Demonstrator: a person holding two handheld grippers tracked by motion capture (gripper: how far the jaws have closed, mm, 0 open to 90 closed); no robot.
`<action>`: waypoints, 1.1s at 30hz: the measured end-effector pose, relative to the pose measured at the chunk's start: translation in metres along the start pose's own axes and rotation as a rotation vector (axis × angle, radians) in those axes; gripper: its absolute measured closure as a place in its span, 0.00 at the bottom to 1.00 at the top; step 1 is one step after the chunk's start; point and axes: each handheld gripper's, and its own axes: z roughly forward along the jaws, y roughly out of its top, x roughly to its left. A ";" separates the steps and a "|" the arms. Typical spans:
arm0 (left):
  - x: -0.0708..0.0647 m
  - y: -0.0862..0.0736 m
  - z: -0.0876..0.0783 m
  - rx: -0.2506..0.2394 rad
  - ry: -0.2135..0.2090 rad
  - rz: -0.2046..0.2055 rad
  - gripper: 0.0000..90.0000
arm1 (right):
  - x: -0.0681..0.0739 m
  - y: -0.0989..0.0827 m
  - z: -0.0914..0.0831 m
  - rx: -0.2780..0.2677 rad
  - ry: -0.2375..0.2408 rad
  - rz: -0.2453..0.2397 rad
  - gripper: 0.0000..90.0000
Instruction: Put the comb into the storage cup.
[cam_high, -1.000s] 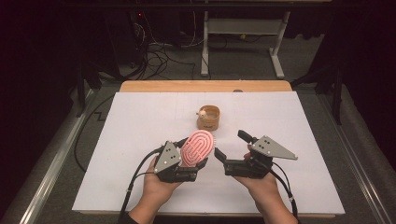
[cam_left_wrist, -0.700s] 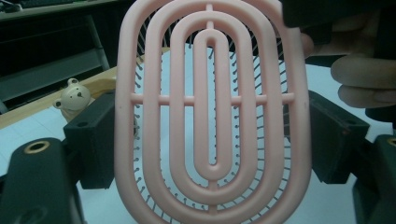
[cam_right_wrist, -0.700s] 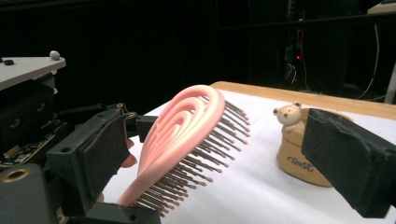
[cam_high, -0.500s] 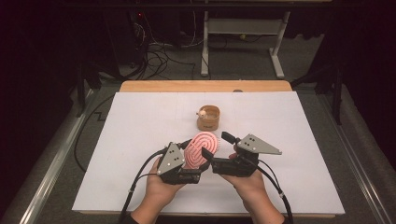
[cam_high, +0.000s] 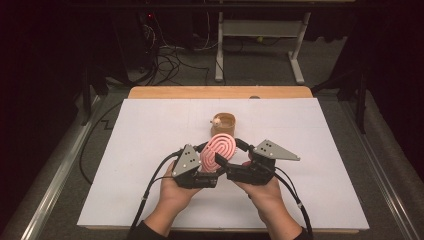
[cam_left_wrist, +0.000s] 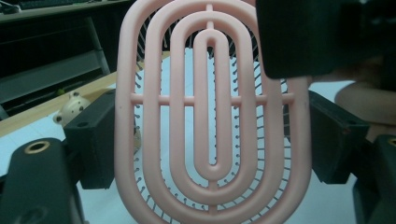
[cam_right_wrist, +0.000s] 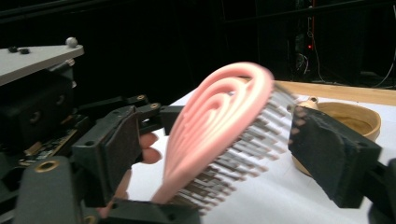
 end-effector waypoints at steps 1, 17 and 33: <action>-0.001 0.001 0.002 -0.005 -0.002 0.003 0.20 | 0.000 0.000 0.000 0.001 0.001 0.003 0.22; -0.009 -0.005 -0.001 0.001 0.008 0.037 0.20 | -0.006 -0.003 0.002 0.034 0.022 0.057 0.38; -0.011 -0.008 -0.001 0.005 0.030 0.047 0.20 | -0.010 -0.007 0.006 0.072 0.049 0.156 0.48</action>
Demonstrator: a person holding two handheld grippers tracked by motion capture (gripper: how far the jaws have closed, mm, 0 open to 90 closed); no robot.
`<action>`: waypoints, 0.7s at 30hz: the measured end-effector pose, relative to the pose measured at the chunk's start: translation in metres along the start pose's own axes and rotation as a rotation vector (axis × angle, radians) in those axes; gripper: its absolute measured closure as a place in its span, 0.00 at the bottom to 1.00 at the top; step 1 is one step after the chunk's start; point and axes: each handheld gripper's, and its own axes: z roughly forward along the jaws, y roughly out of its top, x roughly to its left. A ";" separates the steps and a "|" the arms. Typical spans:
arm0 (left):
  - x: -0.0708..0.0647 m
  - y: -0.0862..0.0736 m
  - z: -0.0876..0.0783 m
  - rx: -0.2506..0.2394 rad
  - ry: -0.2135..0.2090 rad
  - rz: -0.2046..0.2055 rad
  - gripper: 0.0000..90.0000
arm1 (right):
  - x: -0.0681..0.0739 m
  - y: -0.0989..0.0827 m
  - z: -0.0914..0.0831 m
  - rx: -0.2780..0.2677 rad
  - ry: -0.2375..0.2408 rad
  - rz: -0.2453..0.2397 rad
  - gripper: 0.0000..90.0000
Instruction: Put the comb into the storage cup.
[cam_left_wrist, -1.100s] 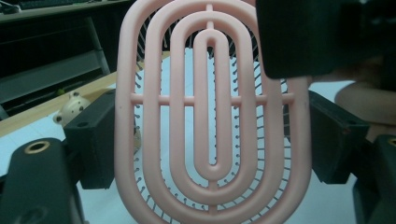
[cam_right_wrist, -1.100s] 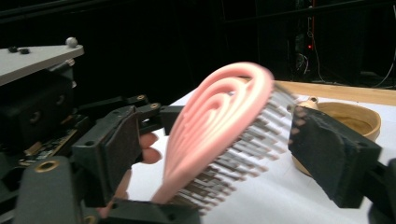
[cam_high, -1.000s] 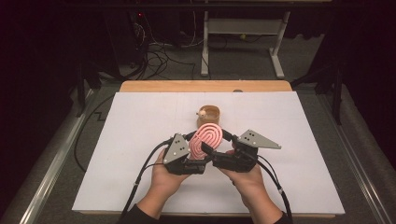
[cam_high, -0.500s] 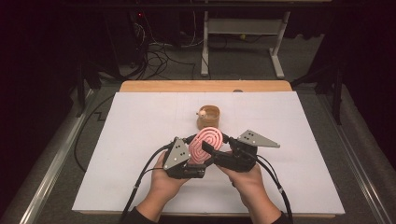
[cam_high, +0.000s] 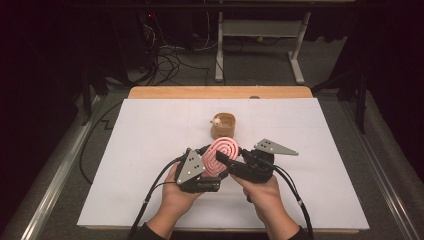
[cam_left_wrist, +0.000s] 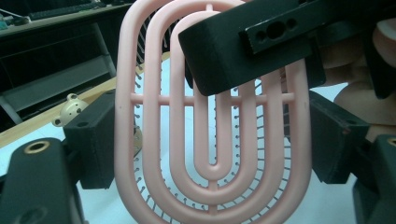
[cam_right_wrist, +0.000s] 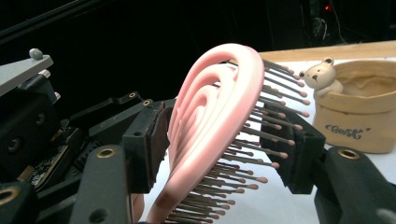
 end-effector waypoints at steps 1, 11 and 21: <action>0.000 0.000 0.000 -0.001 0.001 -0.001 0.20 | 0.000 0.000 0.000 0.005 0.001 0.006 0.48; 0.002 -0.002 0.000 -0.003 0.009 -0.018 0.20 | -0.001 0.001 0.002 0.016 0.003 0.025 0.54; 0.002 -0.002 -0.001 -0.003 0.010 -0.011 0.20 | -0.001 0.005 0.001 0.029 0.004 0.047 0.60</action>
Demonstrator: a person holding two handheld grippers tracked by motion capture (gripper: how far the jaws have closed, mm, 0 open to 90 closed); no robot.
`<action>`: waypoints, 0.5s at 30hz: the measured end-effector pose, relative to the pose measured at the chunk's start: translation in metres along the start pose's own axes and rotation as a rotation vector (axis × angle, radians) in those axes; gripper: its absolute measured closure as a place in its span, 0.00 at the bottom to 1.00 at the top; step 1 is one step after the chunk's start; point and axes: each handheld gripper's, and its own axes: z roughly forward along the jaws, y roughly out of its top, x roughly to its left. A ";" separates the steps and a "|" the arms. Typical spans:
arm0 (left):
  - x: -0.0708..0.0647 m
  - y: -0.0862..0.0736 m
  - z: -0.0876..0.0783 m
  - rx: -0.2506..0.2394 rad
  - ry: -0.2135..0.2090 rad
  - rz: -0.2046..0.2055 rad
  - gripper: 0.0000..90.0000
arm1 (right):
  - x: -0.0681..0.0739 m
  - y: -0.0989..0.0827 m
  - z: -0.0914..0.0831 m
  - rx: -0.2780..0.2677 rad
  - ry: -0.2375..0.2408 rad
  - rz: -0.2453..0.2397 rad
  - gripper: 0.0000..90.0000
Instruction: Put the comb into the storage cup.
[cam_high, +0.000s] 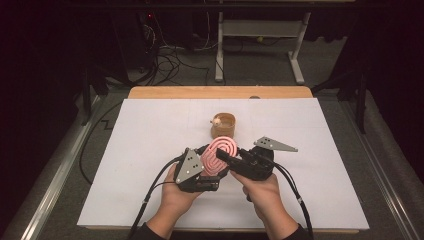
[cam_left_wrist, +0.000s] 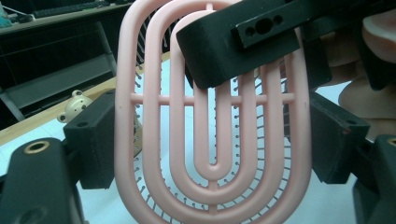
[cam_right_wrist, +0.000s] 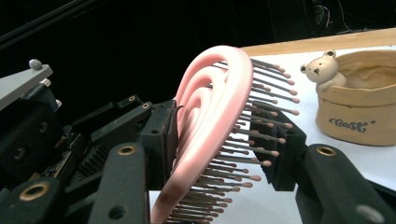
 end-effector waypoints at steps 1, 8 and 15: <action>0.000 0.000 0.000 -0.001 0.001 0.001 0.20 | 0.000 0.001 0.000 0.006 0.000 0.003 0.61; 0.000 0.000 -0.001 -0.006 0.001 -0.004 0.20 | 0.003 0.004 -0.001 0.015 0.003 0.006 0.63; 0.000 0.000 -0.002 -0.009 0.014 0.004 0.20 | 0.005 0.007 0.001 0.037 0.034 0.036 0.68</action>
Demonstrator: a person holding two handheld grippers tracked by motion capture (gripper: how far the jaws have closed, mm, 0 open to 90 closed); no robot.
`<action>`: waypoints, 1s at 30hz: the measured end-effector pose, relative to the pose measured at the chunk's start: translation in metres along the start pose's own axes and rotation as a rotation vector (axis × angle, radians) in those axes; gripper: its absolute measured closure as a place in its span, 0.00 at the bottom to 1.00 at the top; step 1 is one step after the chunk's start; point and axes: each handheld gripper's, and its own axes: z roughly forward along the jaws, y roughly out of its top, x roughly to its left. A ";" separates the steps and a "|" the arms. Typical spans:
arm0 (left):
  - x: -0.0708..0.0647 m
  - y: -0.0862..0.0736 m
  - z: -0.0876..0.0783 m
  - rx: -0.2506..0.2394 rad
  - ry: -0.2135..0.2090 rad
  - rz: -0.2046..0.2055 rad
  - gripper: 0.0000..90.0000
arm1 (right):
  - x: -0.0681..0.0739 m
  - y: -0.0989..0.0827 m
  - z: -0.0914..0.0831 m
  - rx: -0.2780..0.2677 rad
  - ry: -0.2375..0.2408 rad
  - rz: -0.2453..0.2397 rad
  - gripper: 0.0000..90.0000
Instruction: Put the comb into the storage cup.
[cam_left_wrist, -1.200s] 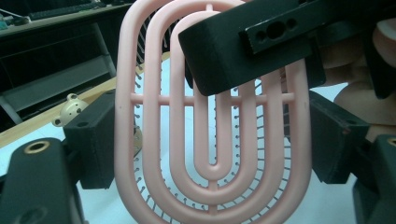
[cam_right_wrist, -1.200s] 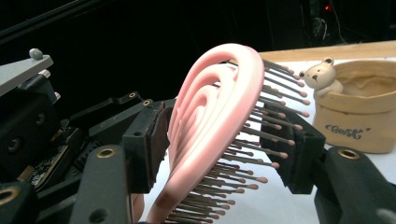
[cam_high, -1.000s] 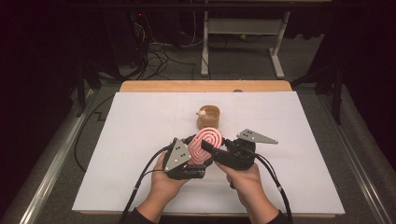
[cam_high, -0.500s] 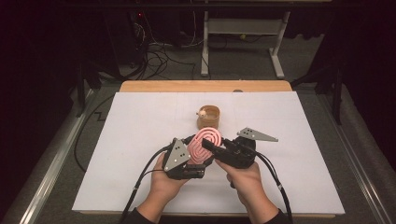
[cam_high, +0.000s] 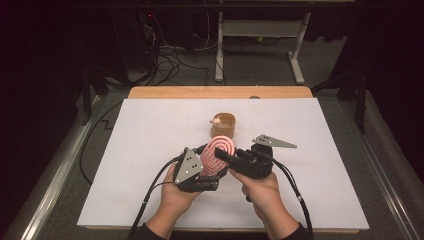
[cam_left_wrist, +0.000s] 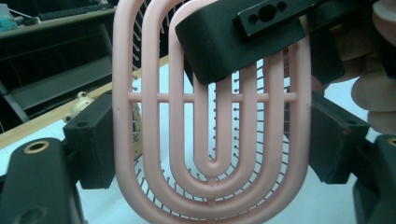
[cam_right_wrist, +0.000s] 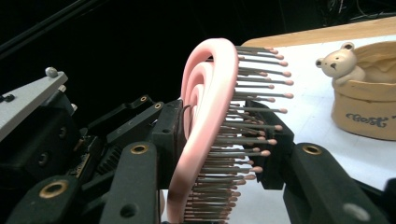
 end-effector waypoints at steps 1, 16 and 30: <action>0.000 0.000 0.000 0.000 0.000 0.000 0.20 | 0.000 0.000 0.000 0.000 0.000 0.000 0.68; -0.002 0.000 -0.001 -0.001 0.019 0.019 0.20 | 0.006 0.002 -0.001 0.006 -0.004 -0.016 0.71; -0.002 0.001 -0.002 -0.006 0.021 0.009 0.20 | 0.007 0.004 -0.001 0.004 0.001 -0.009 0.72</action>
